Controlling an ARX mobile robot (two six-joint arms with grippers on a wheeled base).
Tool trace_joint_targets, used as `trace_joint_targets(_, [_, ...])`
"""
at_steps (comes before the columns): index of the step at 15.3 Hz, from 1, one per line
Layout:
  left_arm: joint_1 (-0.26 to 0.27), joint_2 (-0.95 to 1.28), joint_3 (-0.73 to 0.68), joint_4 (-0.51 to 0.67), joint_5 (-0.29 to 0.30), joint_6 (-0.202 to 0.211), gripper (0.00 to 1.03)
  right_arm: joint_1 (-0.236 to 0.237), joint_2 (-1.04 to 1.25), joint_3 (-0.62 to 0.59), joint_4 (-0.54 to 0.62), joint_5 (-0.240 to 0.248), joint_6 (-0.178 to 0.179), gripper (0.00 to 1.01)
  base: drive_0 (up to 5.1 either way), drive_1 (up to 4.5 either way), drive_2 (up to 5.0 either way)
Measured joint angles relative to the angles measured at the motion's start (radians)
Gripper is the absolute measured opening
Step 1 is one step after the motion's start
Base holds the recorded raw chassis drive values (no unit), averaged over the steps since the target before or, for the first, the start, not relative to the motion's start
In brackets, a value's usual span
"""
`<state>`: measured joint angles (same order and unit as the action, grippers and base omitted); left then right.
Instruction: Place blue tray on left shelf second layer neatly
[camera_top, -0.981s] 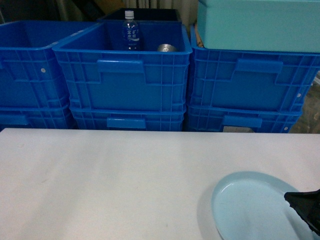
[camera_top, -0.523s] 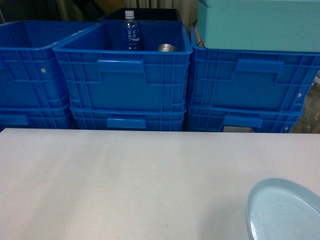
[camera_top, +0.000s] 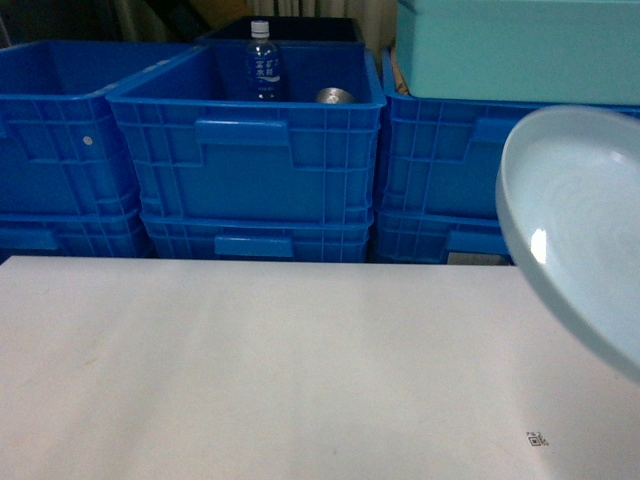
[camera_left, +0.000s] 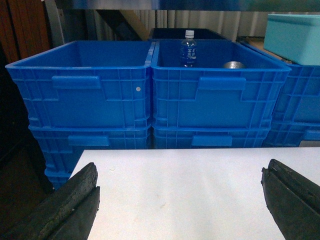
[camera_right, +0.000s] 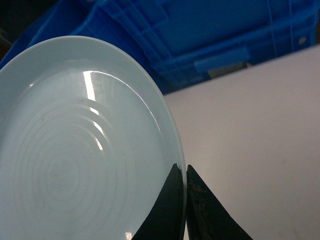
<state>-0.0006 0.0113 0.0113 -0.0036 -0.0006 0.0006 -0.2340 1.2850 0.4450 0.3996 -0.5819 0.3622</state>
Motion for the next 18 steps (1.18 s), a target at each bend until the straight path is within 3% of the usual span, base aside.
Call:
trace_joint_targets(5, [0.000,0.000,0.000,0.000,0.000,0.000,0.98,0.060,-0.172,0.035,-0.145,0.106,-0.075,0.02,0.0,0.00,0.0])
trace_joint_targets(7, [0.000,0.000,0.000,0.000,0.000,0.000,0.98,0.092,-0.236,0.032,-0.205,0.126,-0.101,0.02,0.0,0.00,0.0])
trace_joint_targets(9, [0.000,0.000,0.000,0.000,0.000,0.000,0.98,0.186,-0.425,-0.004,-0.301,0.195,-0.152,0.02,0.0,0.00,0.0])
trace_joint_targets(10, [0.000,0.000,0.000,0.000,0.000,0.000,0.98,0.226,-0.484,-0.029,-0.288,0.237,-0.161,0.02,0.0,0.00,0.0])
trace_joint_targets(12, [0.000,0.000,0.000,0.000,0.000,0.000,0.98,0.246,-0.531,-0.082,-0.277,0.306,-0.173,0.02,0.0,0.00,0.0])
trace_joint_targets(13, [0.000,0.000,0.000,-0.001,0.000,0.000,0.98,0.206,-0.547,-0.126,-0.275,0.281,-0.176,0.02,0.0,0.00,0.0])
trace_joint_targets(17, [0.000,0.000,0.000,0.000,0.000,0.000,0.98,-0.054,-0.492,-0.162,-0.169,0.130,-0.225,0.02,0.0,0.00,0.0])
trace_joint_targets(18, [0.000,0.000,0.000,0.000,0.000,0.000,0.98,-0.083,-0.481,-0.162,-0.156,0.110,-0.226,0.02,0.0,0.00,0.0])
